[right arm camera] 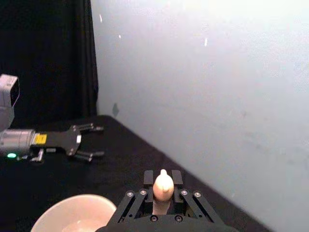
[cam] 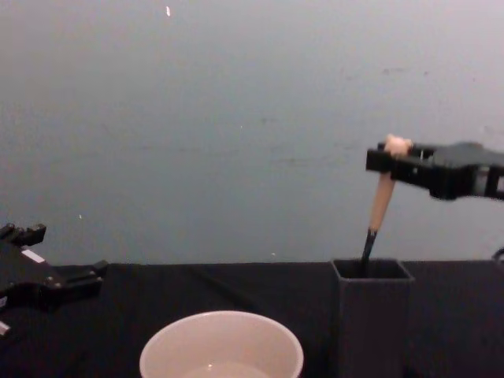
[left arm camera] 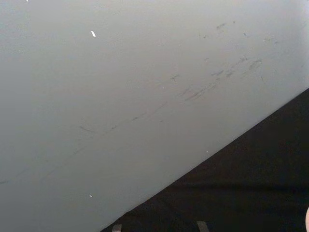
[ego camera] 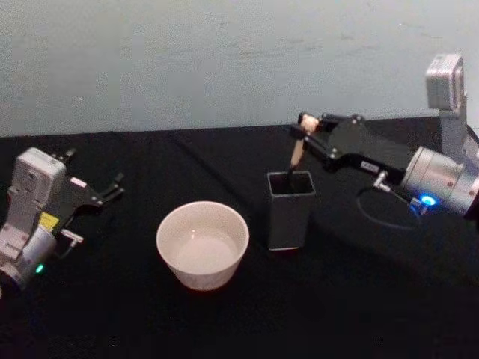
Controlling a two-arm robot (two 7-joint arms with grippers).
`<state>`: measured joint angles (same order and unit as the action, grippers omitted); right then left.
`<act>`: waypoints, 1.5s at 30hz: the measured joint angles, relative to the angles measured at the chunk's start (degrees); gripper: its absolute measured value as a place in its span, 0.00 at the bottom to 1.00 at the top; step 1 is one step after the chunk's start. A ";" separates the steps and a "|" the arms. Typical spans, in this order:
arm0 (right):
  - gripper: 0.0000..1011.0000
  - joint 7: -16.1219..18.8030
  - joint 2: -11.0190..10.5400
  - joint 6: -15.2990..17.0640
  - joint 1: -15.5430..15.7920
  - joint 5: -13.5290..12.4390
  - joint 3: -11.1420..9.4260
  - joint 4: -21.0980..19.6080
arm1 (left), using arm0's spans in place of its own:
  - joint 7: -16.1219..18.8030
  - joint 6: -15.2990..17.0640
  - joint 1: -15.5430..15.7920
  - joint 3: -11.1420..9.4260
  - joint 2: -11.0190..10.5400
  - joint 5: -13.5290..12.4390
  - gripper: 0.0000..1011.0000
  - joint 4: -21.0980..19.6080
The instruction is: Pick up the stirring spoon with one hand, stir inside the cup, then place it back in its original position.
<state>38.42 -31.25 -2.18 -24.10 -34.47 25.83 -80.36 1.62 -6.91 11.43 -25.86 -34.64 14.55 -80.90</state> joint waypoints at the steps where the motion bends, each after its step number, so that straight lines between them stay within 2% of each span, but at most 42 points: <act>1: 0.21 -0.14 -0.12 -0.36 -0.05 0.18 -0.18 -0.41 | 0.00 0.00 0.00 0.00 0.00 0.00 0.99 0.00; 13: 0.21 -0.76 -0.96 -3.95 -1.05 2.38 -2.17 -3.11 | 0.00 0.00 0.00 0.00 0.00 0.00 0.99 0.00; 20: 0.21 0.25 -0.12 -5.63 -2.55 3.04 -2.34 -2.68 | 0.00 0.00 0.00 0.00 0.00 0.00 0.99 0.00; 26: 0.21 2.33 2.04 -6.93 -5.34 3.81 -0.73 0.19 | 0.00 0.00 0.00 0.00 0.00 0.00 0.99 0.00; 35: 0.21 6.09 6.56 -8.00 -9.48 3.92 3.02 5.40 | 0.00 0.00 0.00 0.00 0.00 0.00 0.99 0.00; 45: 0.21 7.36 9.16 -6.99 -10.13 3.60 6.37 8.47 | 0.00 0.00 0.00 0.00 0.00 0.00 0.99 0.00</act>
<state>45.78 -22.09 -9.18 -34.23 -30.87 32.20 -71.89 1.62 -6.91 11.43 -25.86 -34.65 14.55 -80.90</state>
